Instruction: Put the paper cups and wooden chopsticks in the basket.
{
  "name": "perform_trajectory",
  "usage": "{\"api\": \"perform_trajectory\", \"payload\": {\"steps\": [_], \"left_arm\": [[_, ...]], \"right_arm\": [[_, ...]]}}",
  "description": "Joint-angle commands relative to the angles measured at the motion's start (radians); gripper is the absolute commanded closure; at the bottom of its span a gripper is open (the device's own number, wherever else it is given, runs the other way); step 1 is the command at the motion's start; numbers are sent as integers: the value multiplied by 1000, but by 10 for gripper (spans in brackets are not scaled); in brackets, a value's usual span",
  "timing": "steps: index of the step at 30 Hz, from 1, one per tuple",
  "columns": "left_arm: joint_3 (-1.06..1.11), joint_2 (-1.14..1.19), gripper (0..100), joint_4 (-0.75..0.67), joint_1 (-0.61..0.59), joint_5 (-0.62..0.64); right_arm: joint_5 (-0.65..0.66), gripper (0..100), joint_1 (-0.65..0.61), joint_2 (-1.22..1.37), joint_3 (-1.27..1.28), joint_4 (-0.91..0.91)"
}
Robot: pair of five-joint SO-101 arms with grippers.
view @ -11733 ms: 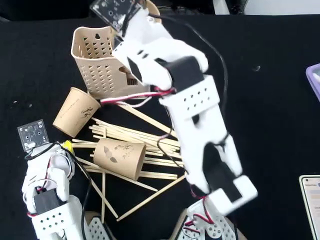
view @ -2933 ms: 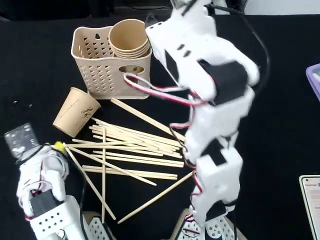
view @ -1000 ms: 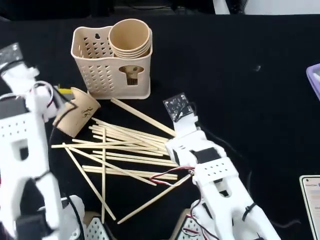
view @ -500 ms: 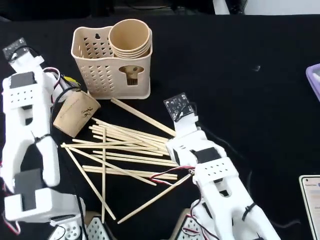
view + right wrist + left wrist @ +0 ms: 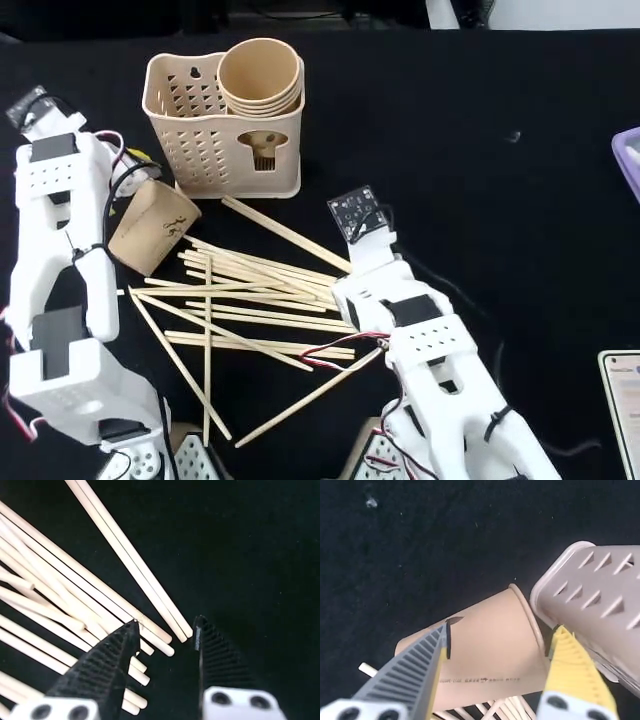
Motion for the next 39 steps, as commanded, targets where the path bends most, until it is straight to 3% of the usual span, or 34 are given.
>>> {"api": "perform_trajectory", "payload": {"steps": [1, 6, 14, 21, 23, 26, 35, 39], "left_arm": [[-56, 21, 678, 3, 2, 3], [-53, 26, 682, 23, 1, 3], [-176, 26, 689, 265, -19, -8], [-214, 37, 980, 319, -90, -163], [-196, 32, 946, 319, -119, -161], [-194, 26, 970, 322, -168, -172], [-358, 26, 970, 436, -306, -440], [-478, 26, 970, 442, -357, -465]], "right_arm": [[-3, 818, 15, -33, -4, -23], [-3, 818, 15, -33, -4, -23], [-3, 818, 15, -33, -4, -23], [-3, 818, 15, -33, -4, -23], [-3, 818, 17, -33, -4, -23], [-3, 818, 17, -33, -4, -23], [-3, 818, 17, -33, -4, -23], [-3, 818, 15, -33, -4, -23]]}}
